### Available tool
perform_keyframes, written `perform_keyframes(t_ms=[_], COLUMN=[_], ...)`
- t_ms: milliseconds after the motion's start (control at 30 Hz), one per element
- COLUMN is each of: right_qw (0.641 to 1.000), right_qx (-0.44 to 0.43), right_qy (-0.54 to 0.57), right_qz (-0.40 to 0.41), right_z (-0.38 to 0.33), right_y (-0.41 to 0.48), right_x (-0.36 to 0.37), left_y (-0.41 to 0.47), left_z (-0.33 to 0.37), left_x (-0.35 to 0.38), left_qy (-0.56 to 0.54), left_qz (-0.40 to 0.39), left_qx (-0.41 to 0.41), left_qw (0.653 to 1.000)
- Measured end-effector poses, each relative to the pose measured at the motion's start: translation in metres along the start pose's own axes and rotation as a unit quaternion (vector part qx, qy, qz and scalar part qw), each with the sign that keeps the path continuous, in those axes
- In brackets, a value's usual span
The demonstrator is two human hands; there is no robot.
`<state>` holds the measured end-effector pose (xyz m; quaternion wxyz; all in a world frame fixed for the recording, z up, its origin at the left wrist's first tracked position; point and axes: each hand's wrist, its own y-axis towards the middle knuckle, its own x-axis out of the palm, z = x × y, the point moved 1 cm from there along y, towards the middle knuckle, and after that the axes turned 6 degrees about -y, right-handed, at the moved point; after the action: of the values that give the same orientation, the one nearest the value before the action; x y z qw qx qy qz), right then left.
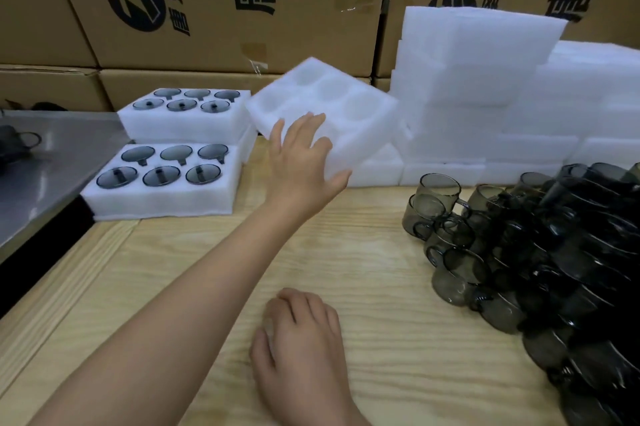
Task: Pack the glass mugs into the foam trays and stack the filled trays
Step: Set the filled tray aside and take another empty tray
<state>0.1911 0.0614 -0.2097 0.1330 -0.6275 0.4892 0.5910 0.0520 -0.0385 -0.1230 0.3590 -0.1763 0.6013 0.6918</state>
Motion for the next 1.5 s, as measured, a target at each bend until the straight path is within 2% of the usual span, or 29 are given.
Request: perform_keyframes(t_ms=[67, 167, 233, 300, 367, 433, 633, 700, 733, 800, 867, 900, 967, 1000, 1033, 1133, 1167, 1367, 1433, 1500], right_qw=[1.000, 0.986, 0.958, 0.914, 0.878, 0.862, 0.895, 0.896, 0.903, 0.925, 0.940, 0.946, 0.955, 0.954, 0.950, 0.932, 0.932, 0.949, 0.956, 0.957], right_qx=[-0.005, 0.037, 0.108, 0.164, 0.180, 0.195, 0.202, 0.210, 0.207, 0.195, 0.194, 0.198, 0.211, 0.220, 0.230, 0.269, 0.277, 0.284, 0.273, 0.273], right_qy=[0.030, 0.164, 0.255, 0.348, 0.410, 0.432, 0.378, 0.379, 0.366, 0.321, 0.278, 0.252, 0.208, 0.202, 0.210, 0.241, 0.232, 0.120, 0.076, 0.065], right_qz=[-0.001, 0.008, 0.074, 0.130, 0.169, 0.183, 0.127, 0.096, 0.084, 0.061, 0.044, 0.040, 0.029, 0.019, 0.007, -0.015, -0.021, -0.060, -0.069, -0.074], right_z=[-0.001, 0.002, 0.007, 0.012, 0.019, 0.030, 0.062, 0.067, 0.068, 0.068, 0.066, 0.066, 0.067, 0.068, 0.070, 0.075, 0.077, 0.081, 0.077, 0.073], right_y=[0.000, 0.000, -0.006, -0.017, -0.033, -0.048, -0.077, -0.078, -0.079, -0.077, -0.075, -0.074, -0.072, -0.071, -0.070, -0.071, -0.072, -0.076, -0.076, -0.076], right_x=[-0.004, -0.009, -0.015, -0.026, -0.038, -0.048, -0.063, -0.065, -0.066, -0.069, -0.070, -0.071, -0.077, -0.080, -0.084, -0.096, -0.100, -0.119, -0.121, -0.122], left_y=[-0.030, -0.074, -0.101, -0.125, -0.146, -0.163, -0.193, -0.193, -0.191, -0.186, -0.184, -0.186, -0.193, -0.198, -0.200, -0.199, -0.197, -0.190, -0.191, -0.192], left_z=[0.007, 0.014, 0.023, 0.041, 0.064, 0.088, 0.148, 0.145, 0.136, 0.107, 0.067, 0.047, 0.018, 0.007, 0.000, -0.009, -0.010, 0.007, 0.013, 0.014], left_x=[-0.018, -0.042, -0.055, -0.063, -0.068, -0.071, -0.069, -0.077, -0.083, -0.095, -0.102, -0.103, -0.103, -0.101, -0.100, -0.093, -0.091, -0.083, -0.080, -0.080], left_qy=[0.015, 0.049, 0.067, 0.075, 0.078, 0.079, 0.046, -0.039, -0.104, -0.214, -0.278, -0.329, -0.460, -0.504, -0.526, -0.537, -0.550, -0.653, -0.649, -0.614], left_qz=[0.037, 0.068, 0.070, 0.050, 0.016, -0.020, -0.087, -0.052, 0.001, 0.112, 0.204, 0.248, 0.298, 0.300, 0.285, 0.205, 0.178, -0.005, -0.051, -0.010], left_qx=[-0.028, -0.082, -0.112, -0.130, -0.137, -0.132, -0.061, -0.043, -0.042, -0.093, -0.233, -0.322, -0.446, -0.469, -0.475, -0.464, -0.460, -0.408, -0.386, -0.380], left_qw=[0.999, 0.993, 0.989, 0.987, 0.987, 0.988, 0.993, 0.997, 0.994, 0.966, 0.909, 0.852, 0.707, 0.660, 0.646, 0.674, 0.674, 0.638, 0.653, 0.692])
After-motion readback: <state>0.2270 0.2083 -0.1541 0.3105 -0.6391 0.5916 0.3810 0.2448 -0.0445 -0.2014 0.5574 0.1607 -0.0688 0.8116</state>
